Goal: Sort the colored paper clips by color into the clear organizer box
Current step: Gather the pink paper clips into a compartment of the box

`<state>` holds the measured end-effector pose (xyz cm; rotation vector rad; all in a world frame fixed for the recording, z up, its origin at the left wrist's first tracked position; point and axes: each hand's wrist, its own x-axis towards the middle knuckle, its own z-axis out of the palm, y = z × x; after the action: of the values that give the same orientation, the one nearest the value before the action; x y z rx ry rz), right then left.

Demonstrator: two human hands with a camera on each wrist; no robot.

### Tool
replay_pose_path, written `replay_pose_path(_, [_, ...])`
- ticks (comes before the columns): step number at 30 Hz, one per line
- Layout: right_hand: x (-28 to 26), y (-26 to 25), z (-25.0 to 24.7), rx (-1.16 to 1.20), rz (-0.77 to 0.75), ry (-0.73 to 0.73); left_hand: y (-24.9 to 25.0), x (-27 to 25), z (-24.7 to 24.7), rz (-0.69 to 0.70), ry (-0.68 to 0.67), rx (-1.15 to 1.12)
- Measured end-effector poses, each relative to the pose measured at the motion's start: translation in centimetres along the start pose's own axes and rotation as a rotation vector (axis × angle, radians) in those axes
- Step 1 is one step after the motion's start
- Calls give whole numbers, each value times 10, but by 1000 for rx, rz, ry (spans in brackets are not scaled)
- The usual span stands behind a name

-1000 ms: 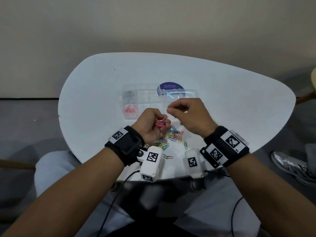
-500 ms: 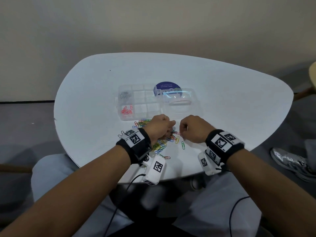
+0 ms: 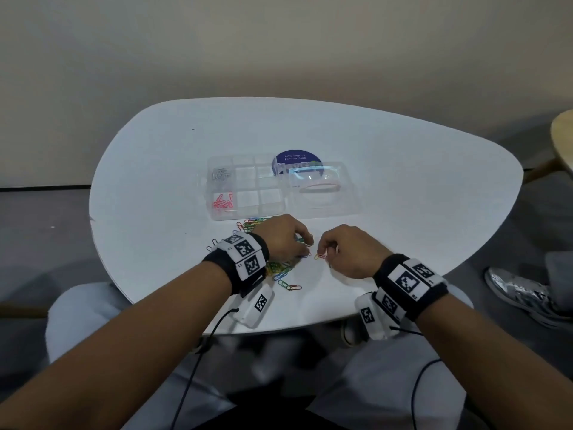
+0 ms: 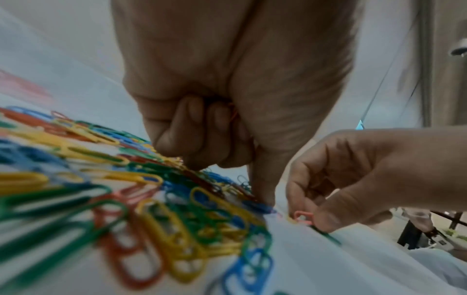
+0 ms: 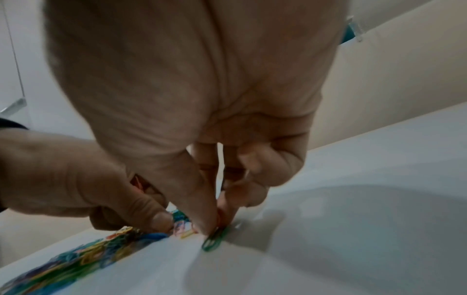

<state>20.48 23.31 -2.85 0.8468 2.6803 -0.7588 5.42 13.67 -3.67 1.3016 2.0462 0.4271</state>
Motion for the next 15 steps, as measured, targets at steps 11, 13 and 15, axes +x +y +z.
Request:
replay_pose_path(11, [8, -27, 5, 133, 13, 130, -29, -8, -7, -52, 91, -31])
replay_pose_path(13, [17, -32, 10, 145, 52, 144, -32, -10, -6, -44, 112, -43])
replay_pose_path(15, [24, -32, 14, 108, 89, 125, -32, -12, -6, -37, 181, -123])
